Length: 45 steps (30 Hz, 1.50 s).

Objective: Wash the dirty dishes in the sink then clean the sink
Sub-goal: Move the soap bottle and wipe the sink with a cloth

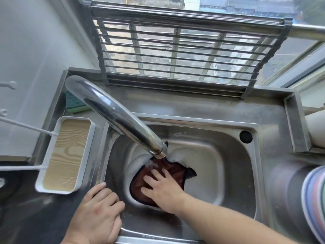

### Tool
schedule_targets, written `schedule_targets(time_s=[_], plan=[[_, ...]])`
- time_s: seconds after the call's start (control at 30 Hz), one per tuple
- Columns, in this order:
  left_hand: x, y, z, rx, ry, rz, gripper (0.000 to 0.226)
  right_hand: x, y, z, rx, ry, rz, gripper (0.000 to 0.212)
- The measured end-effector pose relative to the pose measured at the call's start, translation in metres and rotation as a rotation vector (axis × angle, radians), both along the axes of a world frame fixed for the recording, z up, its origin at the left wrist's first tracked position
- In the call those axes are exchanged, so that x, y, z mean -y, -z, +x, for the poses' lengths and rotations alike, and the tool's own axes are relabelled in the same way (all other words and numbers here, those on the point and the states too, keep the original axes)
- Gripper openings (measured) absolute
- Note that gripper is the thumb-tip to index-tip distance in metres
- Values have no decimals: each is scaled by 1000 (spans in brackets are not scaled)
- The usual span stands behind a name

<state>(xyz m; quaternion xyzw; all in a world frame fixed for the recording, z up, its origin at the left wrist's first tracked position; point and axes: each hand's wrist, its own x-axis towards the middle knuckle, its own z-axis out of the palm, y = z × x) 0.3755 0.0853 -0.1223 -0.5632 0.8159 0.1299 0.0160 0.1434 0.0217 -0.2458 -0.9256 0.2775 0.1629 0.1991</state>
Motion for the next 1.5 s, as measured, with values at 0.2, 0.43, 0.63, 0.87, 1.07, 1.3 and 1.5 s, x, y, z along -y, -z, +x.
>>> schedule_targets(time_s=[0.2, 0.43, 0.63, 0.87, 1.07, 1.3, 1.5], plan=[[-4, 9, 1, -3, -25, -29, 8, 37, 21, 10, -41, -286, -12, 62], [-2, 15, 5, -8, -7, -53, 16, 74, 36, 27, 57, -191, -39, 62], [-4, 10, 3, -9, -13, -52, 10, 93, 28, -38, -85, 184, -18, 78], [1, 3, 0, -12, 15, -75, 8, 37, 5, -86, -276, 654, 96, 50], [3, 2, 0, -3, 20, -73, 12, 25, -16, -57, -120, 975, 637, 55], [-5, 8, 2, 0, -22, -65, 9, 48, -78, -66, 260, 1299, 1076, 28], [-5, 9, 3, -2, -23, -60, 9, 75, -124, -114, 344, 1261, 920, 18]])
